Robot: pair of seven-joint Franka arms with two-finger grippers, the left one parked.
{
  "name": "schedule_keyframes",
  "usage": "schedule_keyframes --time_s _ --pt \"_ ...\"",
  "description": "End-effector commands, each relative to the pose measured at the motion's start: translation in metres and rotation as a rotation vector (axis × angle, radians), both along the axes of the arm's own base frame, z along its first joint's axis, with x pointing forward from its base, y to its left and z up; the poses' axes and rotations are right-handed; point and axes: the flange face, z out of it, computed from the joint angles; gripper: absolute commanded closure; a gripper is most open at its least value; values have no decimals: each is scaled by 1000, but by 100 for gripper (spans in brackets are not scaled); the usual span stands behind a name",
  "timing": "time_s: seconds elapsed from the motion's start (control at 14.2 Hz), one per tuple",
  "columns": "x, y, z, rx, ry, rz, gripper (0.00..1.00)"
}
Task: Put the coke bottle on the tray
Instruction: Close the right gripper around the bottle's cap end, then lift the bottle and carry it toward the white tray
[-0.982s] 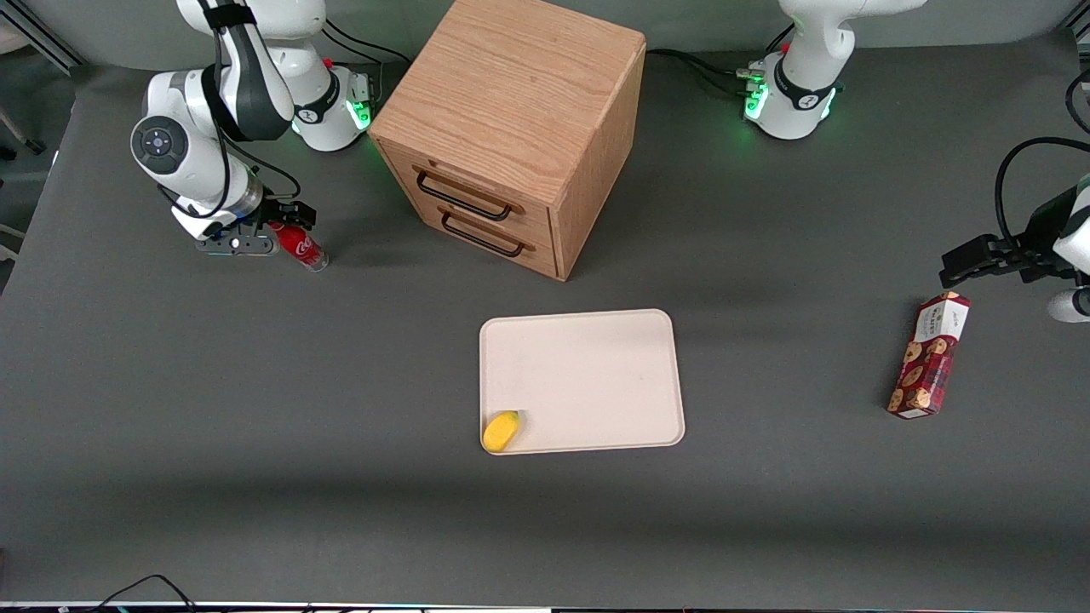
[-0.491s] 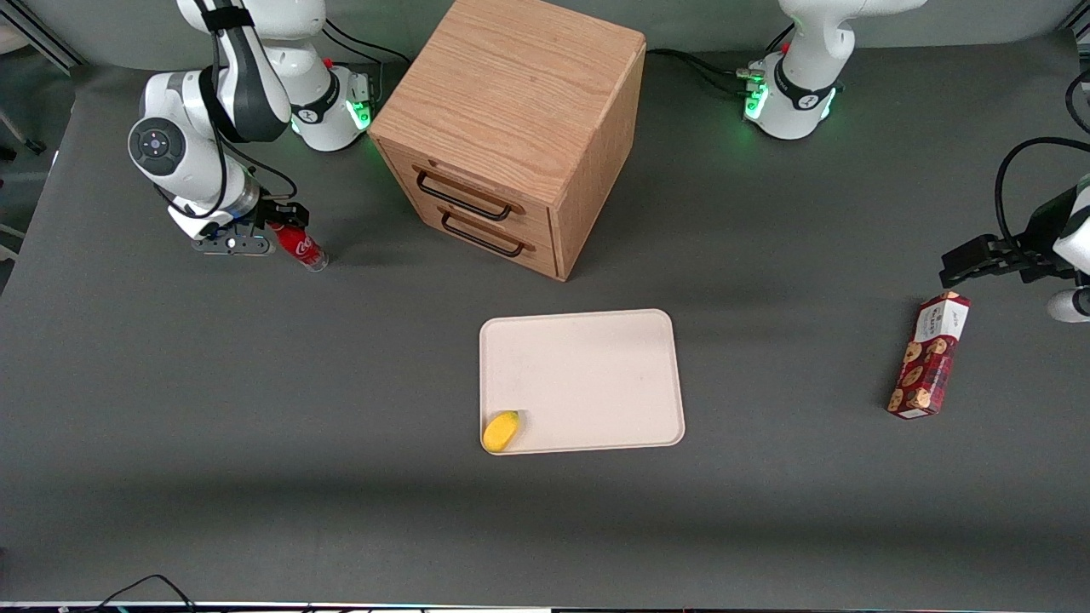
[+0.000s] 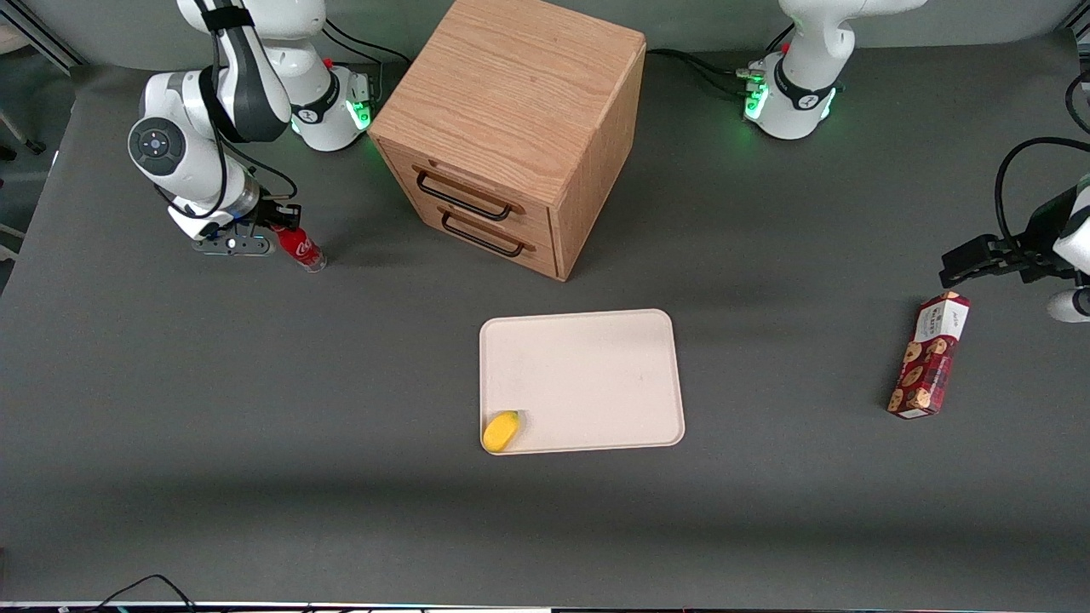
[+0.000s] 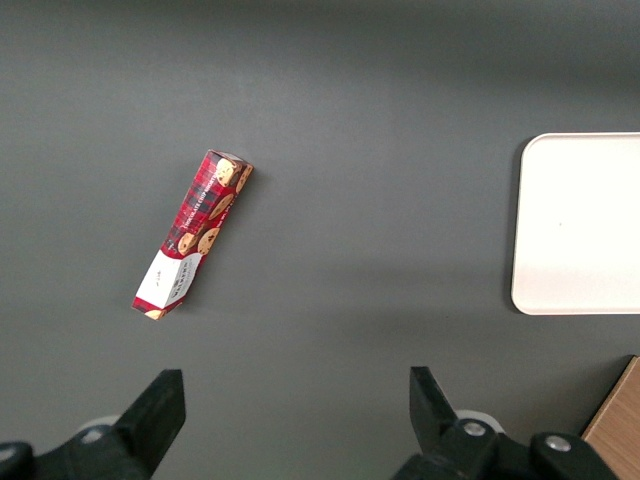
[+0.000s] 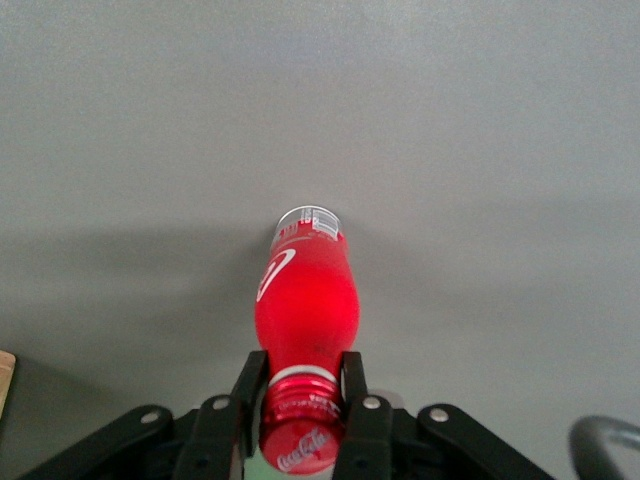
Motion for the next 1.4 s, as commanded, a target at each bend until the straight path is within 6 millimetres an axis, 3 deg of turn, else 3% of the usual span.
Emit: schedule_keyframes --time_s 0.0,0.14,0.49,0.63,0.84,1.05,1.33 --pt "14 -3 14 -16 -46 -41 100" --pt "35 0 43 -21 -93 -76 100" --pt "106 6 150 -17 -74 -116 100" --pt "139 16 193 -15 -52 -149 100" --pt "191 52 240 10 -30 -206 100" --pt "238 100 247 41 6 -288 100" --pt "248 189 256 48 -45 -281 100"
